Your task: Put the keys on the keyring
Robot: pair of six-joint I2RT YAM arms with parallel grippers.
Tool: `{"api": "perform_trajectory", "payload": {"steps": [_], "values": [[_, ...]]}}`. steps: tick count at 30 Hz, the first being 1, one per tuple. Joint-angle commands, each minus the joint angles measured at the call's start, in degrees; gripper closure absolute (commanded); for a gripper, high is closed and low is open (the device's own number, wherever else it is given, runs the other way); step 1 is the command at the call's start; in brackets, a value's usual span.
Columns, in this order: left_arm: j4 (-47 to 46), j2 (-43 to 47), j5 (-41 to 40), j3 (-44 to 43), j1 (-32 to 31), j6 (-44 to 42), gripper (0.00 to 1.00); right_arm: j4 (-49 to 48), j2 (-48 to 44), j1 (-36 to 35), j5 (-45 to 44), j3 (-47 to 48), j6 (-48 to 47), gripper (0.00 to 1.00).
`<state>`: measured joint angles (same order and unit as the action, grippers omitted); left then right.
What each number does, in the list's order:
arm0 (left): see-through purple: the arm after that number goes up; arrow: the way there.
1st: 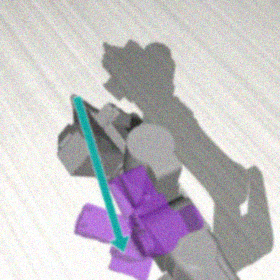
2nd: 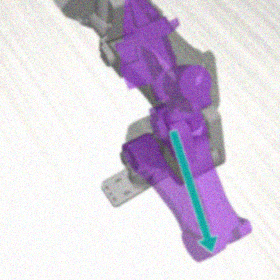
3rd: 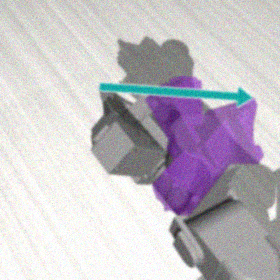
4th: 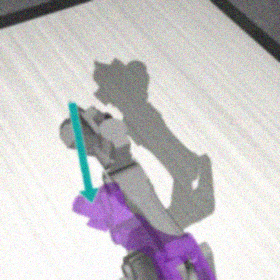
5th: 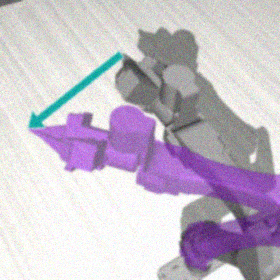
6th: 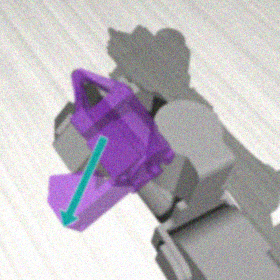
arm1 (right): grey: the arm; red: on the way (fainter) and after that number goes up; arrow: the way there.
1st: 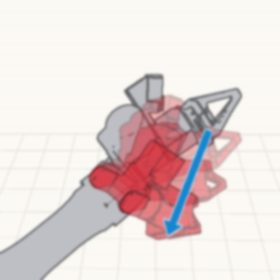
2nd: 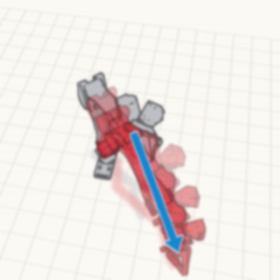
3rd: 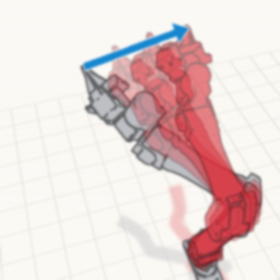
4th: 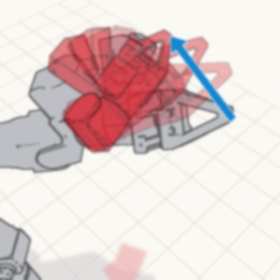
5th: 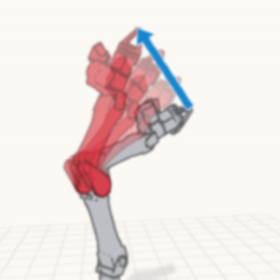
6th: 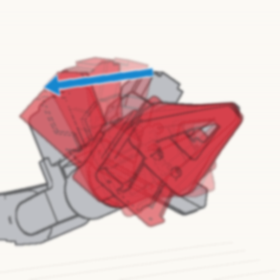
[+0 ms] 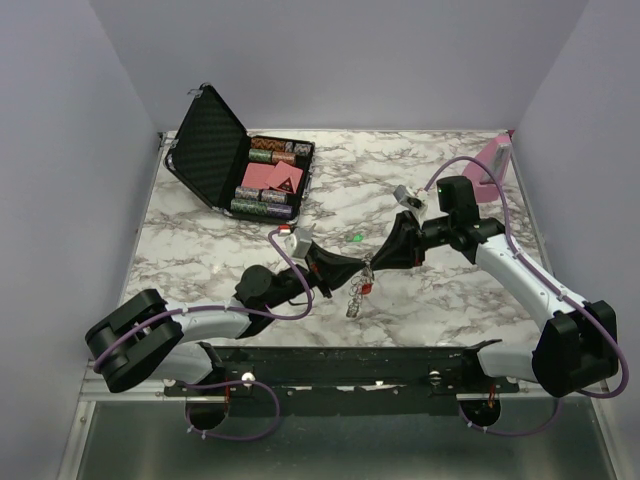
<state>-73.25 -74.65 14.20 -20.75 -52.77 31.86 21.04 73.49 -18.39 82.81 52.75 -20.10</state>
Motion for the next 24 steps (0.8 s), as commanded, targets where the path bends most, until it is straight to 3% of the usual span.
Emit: {"api": "perform_trajectory", "payload": {"steps": [1, 8, 15, 24], "values": [[-11.8, 0.7, 1.4, -0.2, 0.6, 0.8, 1.00, -1.4, 0.5, -0.4, 0.3, -1.1, 1.4, 0.78], [-12.4, 0.6, 1.5, -0.2, 0.8, 1.1, 1.00, -1.8, 0.8, -0.7, -0.3, -1.1, 1.6, 0.79], [-14.2, -0.3, 2.1, -0.2, 1.1, 2.0, 1.00, -2.1, 0.9, -0.9, -1.2, -1.2, 2.2, 0.90], [-15.2, -0.8, 2.5, -0.5, 1.1, 2.4, 1.00, -3.0, 1.1, -1.2, -2.2, -1.2, 3.0, 0.97]]}}
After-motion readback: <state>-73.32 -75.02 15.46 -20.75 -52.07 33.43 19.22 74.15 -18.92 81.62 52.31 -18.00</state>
